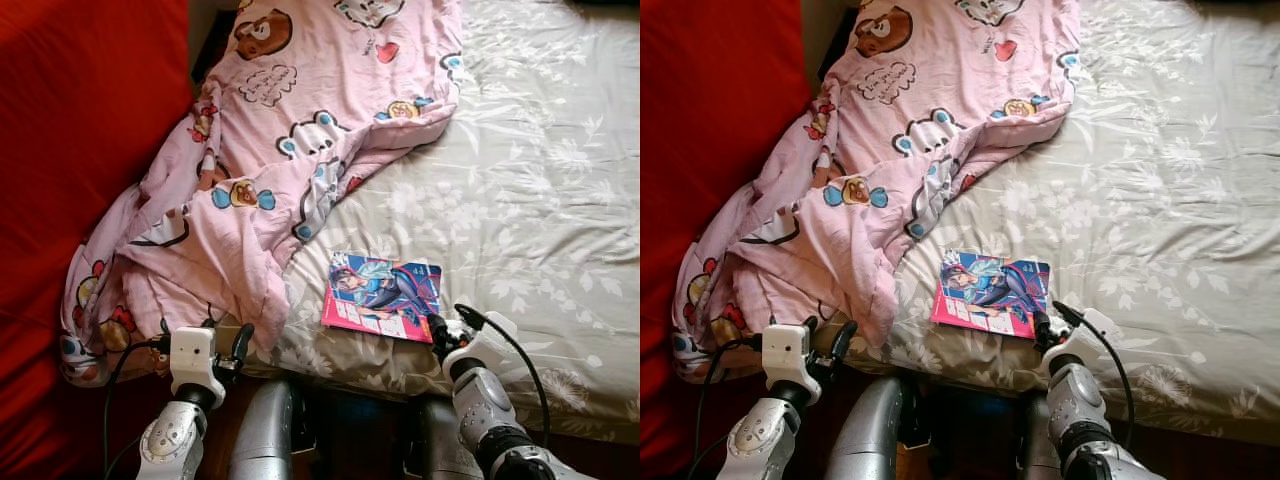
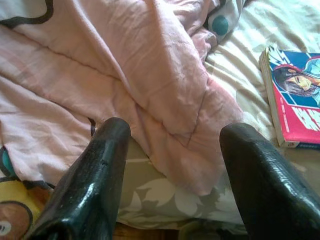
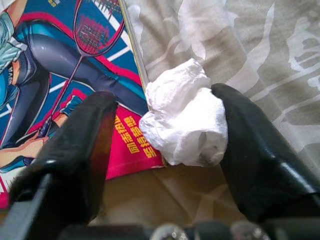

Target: Clean up the room

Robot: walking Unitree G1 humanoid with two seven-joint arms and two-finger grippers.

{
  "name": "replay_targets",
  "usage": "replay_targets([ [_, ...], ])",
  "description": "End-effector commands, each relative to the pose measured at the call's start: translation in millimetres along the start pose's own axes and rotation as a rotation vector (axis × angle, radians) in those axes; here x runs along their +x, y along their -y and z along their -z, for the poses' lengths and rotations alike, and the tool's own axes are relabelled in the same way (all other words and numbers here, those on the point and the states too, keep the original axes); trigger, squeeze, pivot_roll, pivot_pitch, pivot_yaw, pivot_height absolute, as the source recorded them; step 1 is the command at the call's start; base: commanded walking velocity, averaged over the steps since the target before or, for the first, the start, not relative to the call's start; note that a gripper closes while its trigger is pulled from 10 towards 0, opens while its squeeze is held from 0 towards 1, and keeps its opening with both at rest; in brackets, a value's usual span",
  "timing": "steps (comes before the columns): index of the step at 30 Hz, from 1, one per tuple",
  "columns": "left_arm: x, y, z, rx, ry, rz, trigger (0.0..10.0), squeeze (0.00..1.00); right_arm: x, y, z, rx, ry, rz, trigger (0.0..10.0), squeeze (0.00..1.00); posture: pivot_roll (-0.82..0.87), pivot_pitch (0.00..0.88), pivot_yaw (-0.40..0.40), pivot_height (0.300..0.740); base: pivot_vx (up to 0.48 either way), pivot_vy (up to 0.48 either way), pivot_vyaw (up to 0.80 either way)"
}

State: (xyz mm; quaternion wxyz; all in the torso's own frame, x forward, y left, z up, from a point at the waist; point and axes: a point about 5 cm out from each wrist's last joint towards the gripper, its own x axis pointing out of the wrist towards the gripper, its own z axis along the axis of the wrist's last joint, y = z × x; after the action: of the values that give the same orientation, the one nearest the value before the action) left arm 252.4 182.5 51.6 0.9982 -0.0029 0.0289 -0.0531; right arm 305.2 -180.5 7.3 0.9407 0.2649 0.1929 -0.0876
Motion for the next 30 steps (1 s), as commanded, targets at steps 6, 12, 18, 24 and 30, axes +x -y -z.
replay_targets([
  [6,-8.2,-2.6,7.6,0.022,-0.046,-0.004,10.0,0.00,-5.8,7.5,16.6,-0.006,-0.065,0.023,0.0,0.00,0.07,0.352,0.112,0.641,0.000,0.000,0.00],
  [12,-8.6,-2.9,8.1,0.022,-0.050,-0.003,10.0,0.00,-6.1,7.3,17.9,-0.010,-0.074,0.022,0.0,0.00,0.07,0.350,0.112,0.641,0.000,0.000,0.00],
  [18,-8.9,-2.6,9.2,0.020,-0.055,-0.003,10.0,0.00,-7.3,9.2,20.4,-0.019,-0.085,0.027,0.0,0.00,0.07,0.348,0.112,0.641,0.000,0.000,0.00],
  [24,-8.8,-2.9,10.3,0.019,-0.058,-0.007,10.0,0.00,-8.4,11.1,22.2,-0.025,-0.089,0.030,0.0,0.00,0.07,0.343,0.109,0.641,0.000,0.000,0.00],
  [30,-10.9,-0.5,20.4,0.007,-0.087,-0.017,10.0,0.00,-11.2,16.3,26.0,-0.038,-0.100,0.039,0.0,0.00,0.05,0.332,0.098,0.641,0.000,0.000,0.00],
])
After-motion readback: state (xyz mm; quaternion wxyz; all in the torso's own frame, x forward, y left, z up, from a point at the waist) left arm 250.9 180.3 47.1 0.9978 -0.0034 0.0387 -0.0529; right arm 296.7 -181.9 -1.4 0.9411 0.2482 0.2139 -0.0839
